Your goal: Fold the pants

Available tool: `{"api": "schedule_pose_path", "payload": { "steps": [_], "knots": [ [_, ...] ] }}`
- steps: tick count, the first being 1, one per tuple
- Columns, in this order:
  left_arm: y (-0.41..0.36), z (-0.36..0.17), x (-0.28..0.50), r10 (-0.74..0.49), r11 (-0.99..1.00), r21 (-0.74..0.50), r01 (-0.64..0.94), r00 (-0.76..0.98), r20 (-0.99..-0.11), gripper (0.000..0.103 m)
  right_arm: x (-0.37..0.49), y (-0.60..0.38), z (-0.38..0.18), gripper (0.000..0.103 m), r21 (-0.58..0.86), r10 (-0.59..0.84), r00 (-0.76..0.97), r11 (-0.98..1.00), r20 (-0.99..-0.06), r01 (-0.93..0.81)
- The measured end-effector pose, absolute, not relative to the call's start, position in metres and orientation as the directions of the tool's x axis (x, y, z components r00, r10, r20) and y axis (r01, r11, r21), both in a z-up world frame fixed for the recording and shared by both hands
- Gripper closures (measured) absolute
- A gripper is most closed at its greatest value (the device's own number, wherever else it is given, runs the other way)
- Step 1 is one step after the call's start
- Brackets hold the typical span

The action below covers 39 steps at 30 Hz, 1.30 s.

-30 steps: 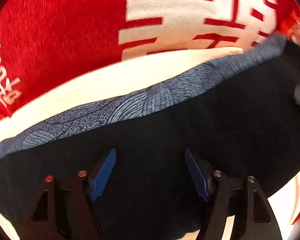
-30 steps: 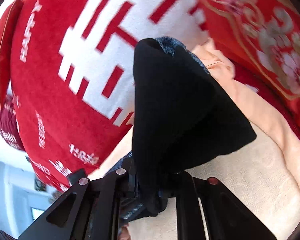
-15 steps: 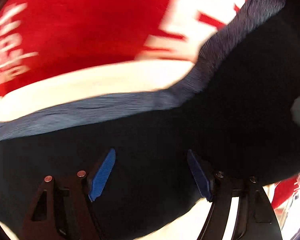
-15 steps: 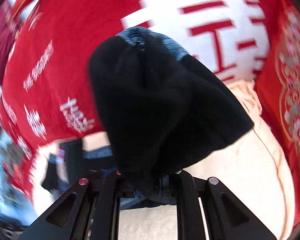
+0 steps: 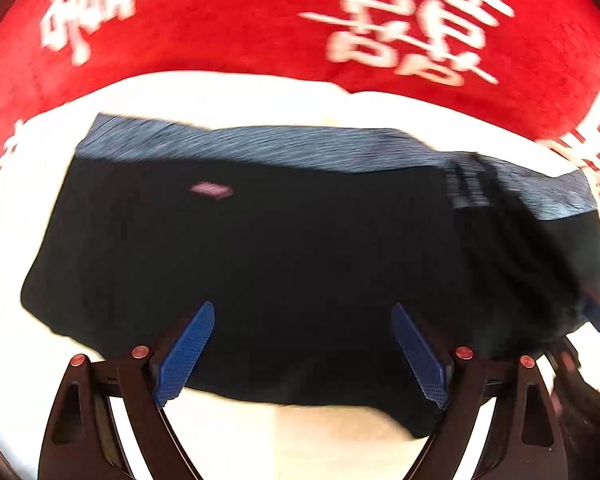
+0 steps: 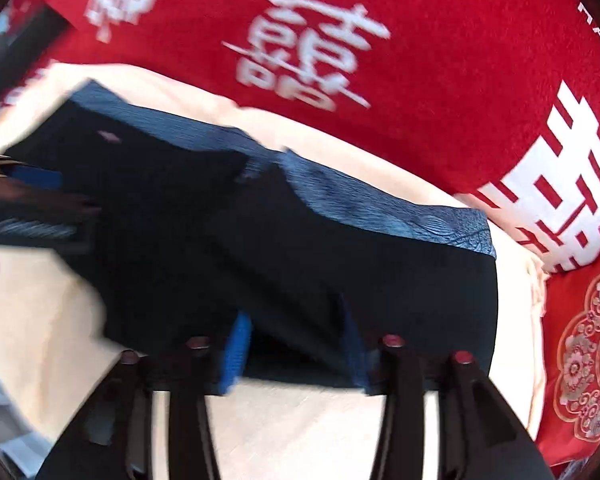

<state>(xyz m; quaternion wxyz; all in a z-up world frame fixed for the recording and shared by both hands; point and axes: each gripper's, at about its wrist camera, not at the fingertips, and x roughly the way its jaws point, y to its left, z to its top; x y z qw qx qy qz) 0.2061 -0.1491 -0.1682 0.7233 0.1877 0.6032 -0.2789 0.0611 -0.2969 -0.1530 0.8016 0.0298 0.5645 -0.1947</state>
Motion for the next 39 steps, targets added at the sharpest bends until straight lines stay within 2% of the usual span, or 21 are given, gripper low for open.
{"api": "schedule_pose_path", "payload": {
  "steps": [1,3,4,7,8,10,12,17,18,19,20,21,22,24,27,30,35,39],
  "knots": [
    [-0.145,-0.168,0.208,-0.172,0.777,-0.066,0.626,0.111,-0.979,0.012,0.056,-0.298,-0.145,0.045,-0.107,-0.221,0.309,0.932,-0.925,0.346],
    [-0.143,-0.162,0.209,-0.191,0.775,-0.099,0.624,0.082,-0.978,0.012,0.041,-0.319,-0.136,0.045,0.124,-0.04,0.368,0.903,-0.929,0.412],
    [-0.147,-0.157,0.207,-0.209,0.769,-0.121,0.628,0.068,-0.975,0.012,0.028,-0.34,-0.135,0.045,0.273,0.062,0.409,0.833,-0.911,0.482],
    [-0.171,-0.138,0.196,-0.303,0.719,-0.22,0.659,0.013,-0.953,0.012,0.004,-0.383,-0.149,0.045,0.525,0.218,0.507,0.597,-0.834,0.607],
    [-0.178,-0.135,0.184,-0.339,0.694,-0.265,0.67,-0.021,-0.94,0.012,-0.008,-0.399,-0.161,0.045,0.616,0.271,0.561,0.471,-0.782,0.632],
    [-0.197,-0.134,0.159,-0.382,0.638,-0.336,0.693,-0.094,-0.919,0.012,-0.019,-0.413,-0.178,0.045,0.694,0.308,0.622,0.308,-0.72,0.651],
    [-0.222,-0.135,0.145,-0.385,0.605,-0.353,0.714,-0.125,-0.914,0.012,-0.033,-0.422,-0.194,0.045,0.713,0.302,0.65,0.202,-0.697,0.671],
    [-0.265,-0.17,0.127,-0.34,0.588,-0.361,0.724,-0.184,-0.922,0.013,-0.045,-0.431,-0.212,0.045,0.734,0.283,0.69,0.091,-0.667,0.673],
    [-0.265,-0.18,0.126,-0.332,0.595,-0.364,0.717,-0.193,-0.923,0.015,-0.044,-0.431,-0.217,0.046,0.735,0.284,0.693,0.066,-0.663,0.675],
    [-0.268,-0.187,0.123,-0.311,0.601,-0.351,0.718,-0.195,-0.93,0.022,-0.045,-0.432,-0.225,0.048,0.741,0.286,0.708,0.014,-0.646,0.671],
    [-0.271,-0.19,0.12,-0.297,0.601,-0.338,0.725,-0.19,-0.936,0.023,-0.045,-0.434,-0.231,0.067,0.748,0.284,0.722,-0.022,-0.631,0.663],
    [-0.271,-0.19,0.117,-0.294,0.595,-0.324,0.735,-0.175,-0.939,0.023,-0.046,-0.437,-0.236,0.094,0.749,0.285,0.731,-0.058,-0.621,0.659],
    [-0.272,-0.189,0.115,-0.293,0.588,-0.314,0.745,-0.166,-0.942,0.023,-0.046,-0.438,-0.241,0.097,0.738,0.285,0.726,-0.081,-0.627,0.669],
    [-0.274,-0.186,0.11,-0.277,0.573,-0.287,0.768,-0.149,-0.949,0.023,-0.043,-0.438,-0.241,0.098,0.744,0.289,0.73,-0.083,-0.619,0.663],
    [-0.27,-0.174,0.111,-0.277,0.583,-0.245,0.775,-0.094,-0.956,0.023,-0.029,-0.427,-0.218,0.098,0.732,0.325,0.673,0.103,-0.665,0.673],
    [-0.261,-0.157,0.114,-0.259,0.607,-0.16,0.779,0.003,-0.966,0.023,-0.023,-0.416,-0.223,0.098,0.705,0.366,0.623,0.158,-0.692,0.691],
    [-0.258,-0.137,0.126,-0.277,0.647,-0.167,0.744,0.025,-0.961,0.023,-0.019,-0.413,-0.24,0.097,0.692,0.401,0.599,0.138,-0.693,0.708],
    [-0.285,-0.132,0.122,-0.299,0.638,-0.18,0.749,0.026,-0.954,0.023,-0.025,-0.426,-0.201,0.088,0.689,0.395,0.577,0.256,-0.715,0.678]
  ]
}}
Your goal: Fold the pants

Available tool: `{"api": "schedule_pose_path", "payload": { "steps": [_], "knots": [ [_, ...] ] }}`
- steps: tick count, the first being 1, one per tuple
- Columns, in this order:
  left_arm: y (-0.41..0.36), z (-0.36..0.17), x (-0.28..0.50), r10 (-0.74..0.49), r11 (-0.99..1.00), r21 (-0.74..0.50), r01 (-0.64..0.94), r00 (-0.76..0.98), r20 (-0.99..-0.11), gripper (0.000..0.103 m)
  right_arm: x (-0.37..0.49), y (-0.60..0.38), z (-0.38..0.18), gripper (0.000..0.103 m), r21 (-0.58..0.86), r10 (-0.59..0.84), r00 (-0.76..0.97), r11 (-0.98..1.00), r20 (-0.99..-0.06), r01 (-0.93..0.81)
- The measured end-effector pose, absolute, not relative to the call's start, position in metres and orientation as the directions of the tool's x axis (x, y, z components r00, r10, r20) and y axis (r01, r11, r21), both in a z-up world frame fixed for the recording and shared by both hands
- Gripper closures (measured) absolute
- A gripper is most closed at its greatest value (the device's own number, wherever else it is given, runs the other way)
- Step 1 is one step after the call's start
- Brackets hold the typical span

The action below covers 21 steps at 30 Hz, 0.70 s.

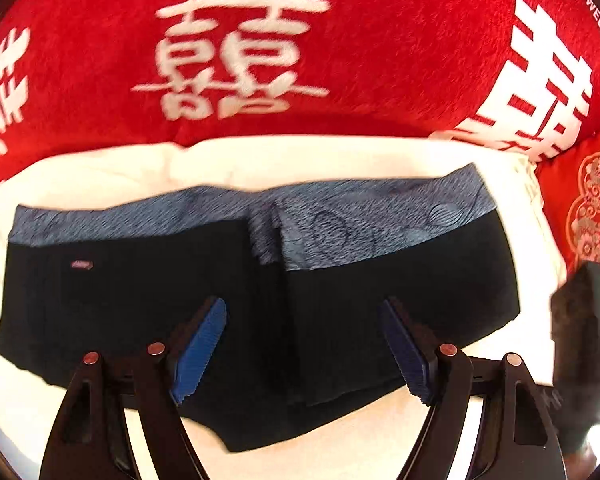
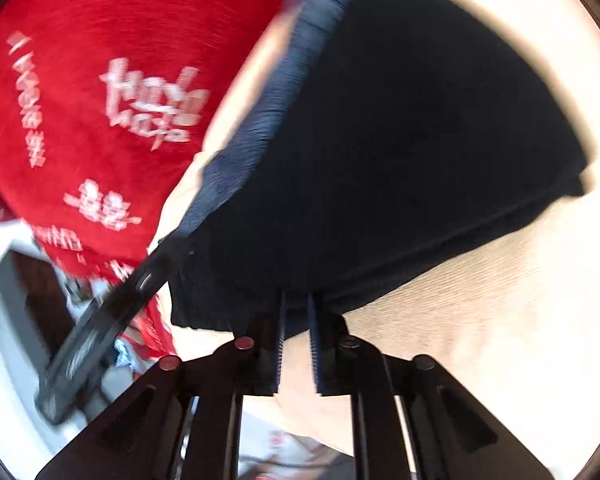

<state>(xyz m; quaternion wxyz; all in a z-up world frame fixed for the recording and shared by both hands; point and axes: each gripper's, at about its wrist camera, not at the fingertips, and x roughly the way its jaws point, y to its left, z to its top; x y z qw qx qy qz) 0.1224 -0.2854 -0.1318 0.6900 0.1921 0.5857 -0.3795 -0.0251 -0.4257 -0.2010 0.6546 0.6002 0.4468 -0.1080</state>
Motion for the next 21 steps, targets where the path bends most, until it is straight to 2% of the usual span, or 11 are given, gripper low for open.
{"api": "schedule_pose_path", "payload": {
  "steps": [3,6,7,10,11,12,14,21],
  "knots": [
    [-0.297,-0.126,0.12,-0.306,0.642,-0.164,0.749,0.054,-0.95,0.023,-0.044,-0.454,-0.16,0.088,0.6,0.228,0.559,0.402,-0.797,0.691],
    [-0.315,-0.137,0.112,-0.275,0.643,-0.129,0.754,0.07,-0.959,0.022,-0.045,-0.489,-0.157,0.088,0.564,0.179,0.544,0.415,-0.82,0.714],
    [-0.32,-0.146,0.11,-0.26,0.645,-0.121,0.755,0.068,-0.963,0.018,-0.04,-0.497,-0.161,0.088,0.55,0.173,0.532,0.425,-0.829,0.719],
    [-0.322,-0.185,0.109,-0.141,0.684,-0.058,0.727,0.053,-0.989,0.017,-0.028,-0.508,-0.189,0.086,0.475,0.198,0.438,0.497,-0.877,0.726],
    [-0.317,-0.194,0.11,-0.133,0.705,-0.071,0.705,0.033,-0.991,0.011,-0.026,-0.506,-0.202,0.086,0.482,0.232,0.425,0.49,-0.875,0.726],
    [-0.311,-0.197,0.111,-0.14,0.727,-0.079,0.682,0.035,-0.99,0.009,-0.026,-0.503,-0.21,0.086,0.503,0.254,0.435,0.473,-0.864,0.723],
    [-0.301,-0.198,0.113,-0.154,0.757,-0.104,0.645,0.022,-0.988,0.009,-0.026,-0.496,-0.213,0.086,0.526,0.258,0.459,0.463,-0.85,0.714],
    [-0.298,-0.192,0.106,-0.104,0.8,-0.042,0.598,0.07,-0.992,0.009,-0.013,-0.489,-0.212,0.086,0.495,0.289,0.404,0.562,-0.868,0.662]
  ]
}}
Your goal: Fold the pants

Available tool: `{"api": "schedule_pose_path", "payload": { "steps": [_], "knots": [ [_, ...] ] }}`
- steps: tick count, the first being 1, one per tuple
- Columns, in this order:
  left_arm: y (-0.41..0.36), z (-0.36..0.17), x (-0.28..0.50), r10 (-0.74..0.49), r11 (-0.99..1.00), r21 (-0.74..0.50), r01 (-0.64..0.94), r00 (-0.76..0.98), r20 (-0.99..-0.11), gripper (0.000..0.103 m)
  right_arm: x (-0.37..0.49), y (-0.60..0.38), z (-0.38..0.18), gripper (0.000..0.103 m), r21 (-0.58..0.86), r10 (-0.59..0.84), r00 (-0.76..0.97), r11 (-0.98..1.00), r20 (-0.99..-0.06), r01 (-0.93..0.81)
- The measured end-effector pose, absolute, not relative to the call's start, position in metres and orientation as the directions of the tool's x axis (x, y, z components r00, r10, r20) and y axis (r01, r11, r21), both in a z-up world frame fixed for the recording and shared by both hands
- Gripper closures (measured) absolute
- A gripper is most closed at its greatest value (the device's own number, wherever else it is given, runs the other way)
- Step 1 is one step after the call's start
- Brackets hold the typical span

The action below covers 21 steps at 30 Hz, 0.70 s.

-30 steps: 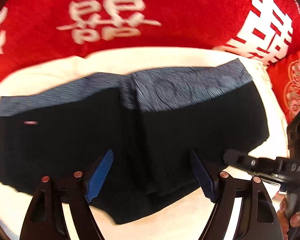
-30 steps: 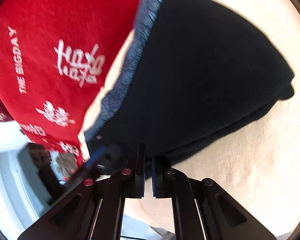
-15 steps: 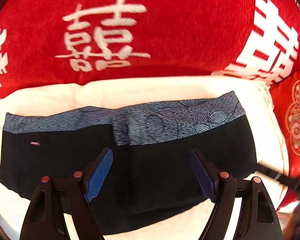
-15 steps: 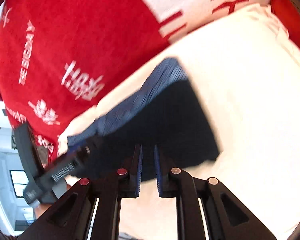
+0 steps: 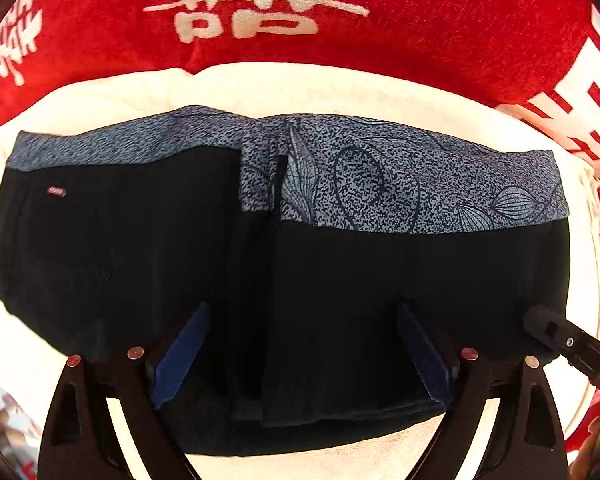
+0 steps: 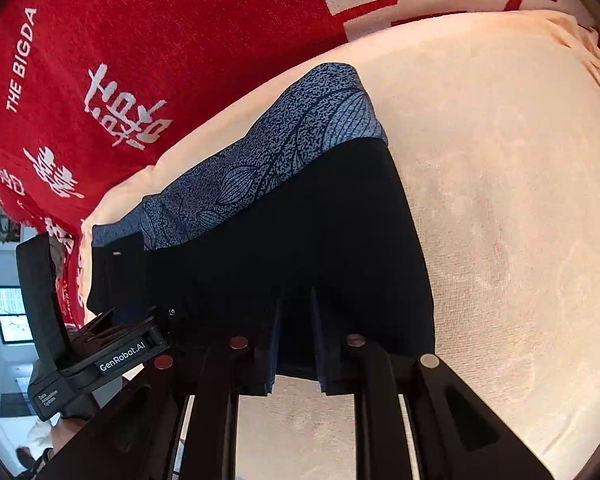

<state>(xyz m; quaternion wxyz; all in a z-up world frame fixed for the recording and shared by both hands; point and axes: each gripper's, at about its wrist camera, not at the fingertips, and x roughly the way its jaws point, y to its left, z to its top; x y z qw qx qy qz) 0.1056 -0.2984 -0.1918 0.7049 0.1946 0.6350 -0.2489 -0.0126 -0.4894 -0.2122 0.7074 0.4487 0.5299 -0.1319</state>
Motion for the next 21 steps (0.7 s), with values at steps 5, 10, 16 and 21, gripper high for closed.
{"api": "schedule_pose_path", "payload": {
  "steps": [5,10,16,21],
  "knots": [
    [-0.292,-0.184,0.099,-0.087,0.835,-0.023,0.549,0.089,-0.992,0.009,-0.015,-0.493,-0.214,0.086,0.526,0.333,0.408,0.568,-0.85,0.633],
    [-0.271,-0.166,0.083,-0.089,0.841,-0.015,0.541,0.111,-0.99,0.009,-0.016,-0.486,-0.21,0.086,0.499,0.31,0.393,0.608,-0.865,0.618],
    [-0.218,-0.149,0.066,-0.126,0.83,-0.059,0.554,0.084,-0.988,0.009,-0.007,-0.469,-0.2,0.052,0.46,0.27,0.38,0.647,-0.884,0.609],
    [-0.188,-0.139,0.064,-0.14,0.827,-0.083,0.556,0.062,-0.988,0.009,0.02,-0.432,-0.187,0.04,0.355,0.22,0.293,0.738,-0.931,0.574]
  ]
}}
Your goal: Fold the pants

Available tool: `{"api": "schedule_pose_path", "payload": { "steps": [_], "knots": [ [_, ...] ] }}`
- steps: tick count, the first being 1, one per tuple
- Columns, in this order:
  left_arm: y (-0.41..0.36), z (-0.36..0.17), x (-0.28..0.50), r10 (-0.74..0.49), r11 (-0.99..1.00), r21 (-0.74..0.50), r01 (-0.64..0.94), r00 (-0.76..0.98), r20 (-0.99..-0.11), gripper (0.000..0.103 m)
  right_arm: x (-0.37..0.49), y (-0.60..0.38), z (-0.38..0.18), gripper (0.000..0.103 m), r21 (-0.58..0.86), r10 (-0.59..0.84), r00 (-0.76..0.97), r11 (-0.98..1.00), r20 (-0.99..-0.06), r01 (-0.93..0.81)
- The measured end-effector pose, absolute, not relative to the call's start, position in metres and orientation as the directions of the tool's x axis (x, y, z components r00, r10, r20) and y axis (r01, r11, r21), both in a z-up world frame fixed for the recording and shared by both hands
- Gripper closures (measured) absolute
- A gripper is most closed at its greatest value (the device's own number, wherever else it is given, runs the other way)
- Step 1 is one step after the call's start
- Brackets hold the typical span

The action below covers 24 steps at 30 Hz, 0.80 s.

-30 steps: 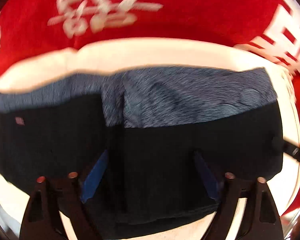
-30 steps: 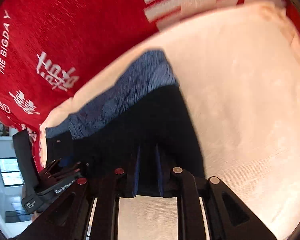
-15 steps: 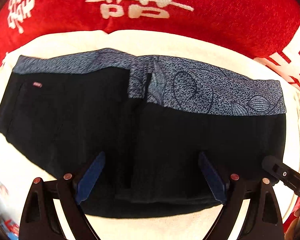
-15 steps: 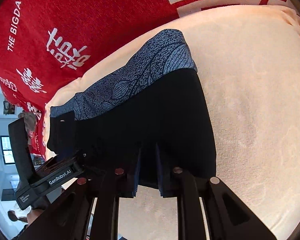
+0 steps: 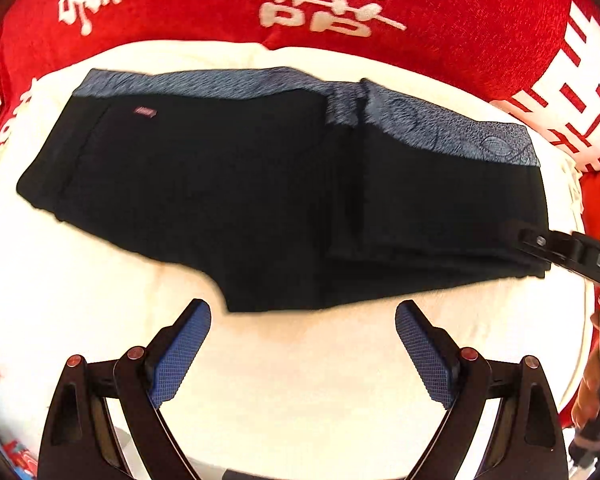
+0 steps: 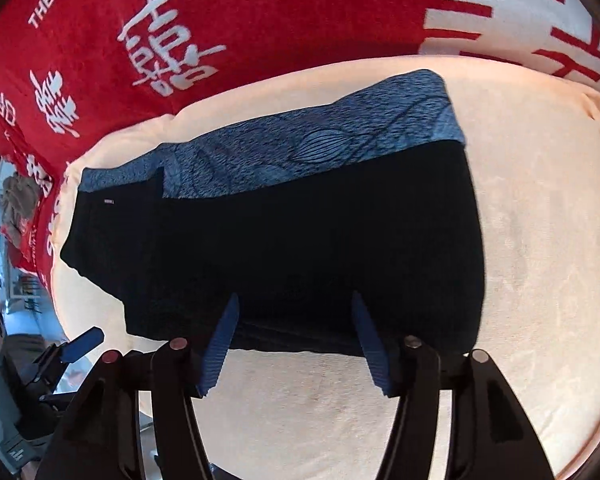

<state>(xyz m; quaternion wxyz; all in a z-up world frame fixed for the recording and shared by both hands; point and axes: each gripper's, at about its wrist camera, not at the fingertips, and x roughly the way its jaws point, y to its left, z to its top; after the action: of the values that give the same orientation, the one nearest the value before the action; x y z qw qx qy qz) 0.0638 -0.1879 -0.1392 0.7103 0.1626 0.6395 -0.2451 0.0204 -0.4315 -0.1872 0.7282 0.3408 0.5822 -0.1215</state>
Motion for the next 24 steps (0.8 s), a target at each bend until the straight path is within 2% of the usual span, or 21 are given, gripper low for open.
{"api": "schedule_pose_path", "payload": {
  "steps": [5,7,13,15,18,24],
  "knots": [
    [-0.152,-0.125,0.079,-0.158,0.83,-0.09,0.551,0.078,-0.984,0.009,0.057,-0.397,-0.166,0.04,0.332,0.18,0.323,0.789,-0.929,0.517],
    [-0.14,-0.121,0.085,-0.169,0.833,-0.092,0.546,0.091,-0.981,0.009,0.076,-0.388,-0.165,0.032,0.326,0.17,0.328,0.797,-0.929,0.508],
    [-0.099,-0.112,0.102,-0.172,0.862,-0.101,0.497,0.098,-0.98,0.009,0.104,-0.354,-0.205,0.028,0.337,0.241,0.238,0.747,-0.941,0.574],
    [-0.085,-0.109,0.105,-0.165,0.867,-0.093,0.49,0.105,-0.981,0.009,0.104,-0.34,-0.205,0.024,0.286,0.187,0.227,0.777,-0.956,0.561],
    [-0.069,-0.114,0.108,-0.131,0.873,-0.062,0.484,0.111,-0.985,0.009,0.106,-0.325,-0.204,0.024,0.217,0.134,0.192,0.822,-0.972,0.526],
    [-0.042,-0.121,0.109,-0.126,0.894,-0.073,0.443,0.091,-0.988,0.009,0.103,-0.321,-0.202,0.024,0.193,0.119,0.173,0.835,-0.978,0.516]
  ]
}}
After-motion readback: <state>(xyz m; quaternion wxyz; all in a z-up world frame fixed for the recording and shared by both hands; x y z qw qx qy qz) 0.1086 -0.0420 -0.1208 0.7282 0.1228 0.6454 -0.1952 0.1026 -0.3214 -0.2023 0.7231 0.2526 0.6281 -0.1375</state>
